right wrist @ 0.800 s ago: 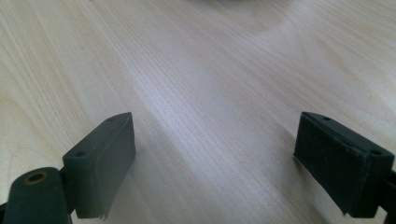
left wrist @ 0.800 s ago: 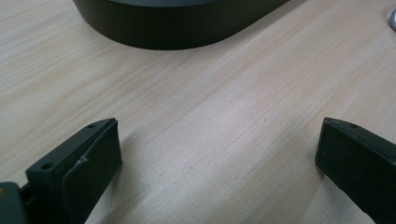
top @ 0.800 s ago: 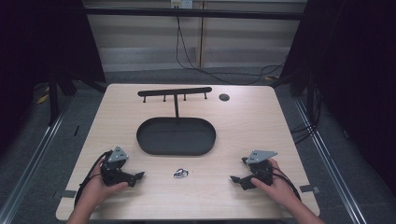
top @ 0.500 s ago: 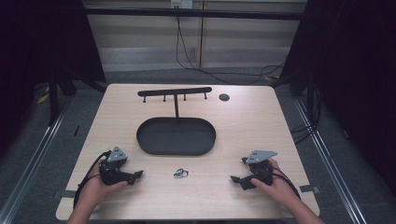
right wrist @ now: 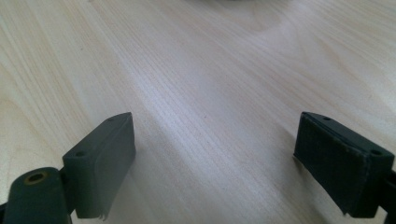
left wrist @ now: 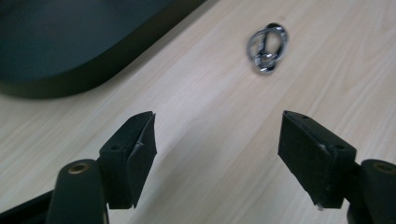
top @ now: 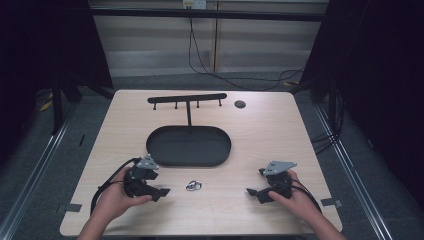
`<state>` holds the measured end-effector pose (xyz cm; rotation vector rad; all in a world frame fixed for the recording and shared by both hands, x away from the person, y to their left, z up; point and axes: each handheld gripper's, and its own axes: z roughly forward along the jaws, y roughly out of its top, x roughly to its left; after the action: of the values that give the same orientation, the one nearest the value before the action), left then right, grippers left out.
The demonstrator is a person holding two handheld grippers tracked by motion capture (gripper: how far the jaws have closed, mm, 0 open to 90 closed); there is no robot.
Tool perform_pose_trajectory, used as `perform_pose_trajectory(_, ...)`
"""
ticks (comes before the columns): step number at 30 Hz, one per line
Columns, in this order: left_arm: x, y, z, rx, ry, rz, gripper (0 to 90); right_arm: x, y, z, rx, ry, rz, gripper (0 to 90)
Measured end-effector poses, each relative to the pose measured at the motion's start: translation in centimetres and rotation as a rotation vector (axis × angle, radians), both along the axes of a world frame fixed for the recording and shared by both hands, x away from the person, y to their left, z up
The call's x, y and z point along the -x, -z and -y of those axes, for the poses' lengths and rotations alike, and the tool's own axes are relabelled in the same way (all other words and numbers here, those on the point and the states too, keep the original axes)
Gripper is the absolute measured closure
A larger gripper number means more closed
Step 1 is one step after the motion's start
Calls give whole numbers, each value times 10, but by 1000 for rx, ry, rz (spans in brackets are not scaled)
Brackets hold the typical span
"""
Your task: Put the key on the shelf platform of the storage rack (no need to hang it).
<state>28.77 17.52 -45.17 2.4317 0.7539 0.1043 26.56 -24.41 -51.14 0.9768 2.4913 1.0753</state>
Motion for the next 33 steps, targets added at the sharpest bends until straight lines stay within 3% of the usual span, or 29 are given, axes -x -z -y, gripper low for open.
perform_pose_trajectory(1,0,0,0,0,0,0,279,0,0,0,0,0,0,119)
perform_pose_trajectory(4,-3,-3,22,-24,46,-25,283,0,0,0,1,0,3,119)
perform_pose_trajectory(10,-6,-6,45,-51,95,-32,294,0,0,0,0,0,4,119)
perform_pose_trajectory(16,-8,-5,60,-79,113,-57,301,0,0,0,-2,1,2,119)
perform_pose_trajectory(27,-17,-3,85,-137,148,-53,319,0,0,0,-2,0,2,119)
perform_pose_trajectory(28,-19,0,89,-168,165,-53,321,0,0,0,-1,1,3,119)
perform_pose_trajectory(33,-21,7,98,-220,191,-54,337,0,0,0,-1,2,3,119)
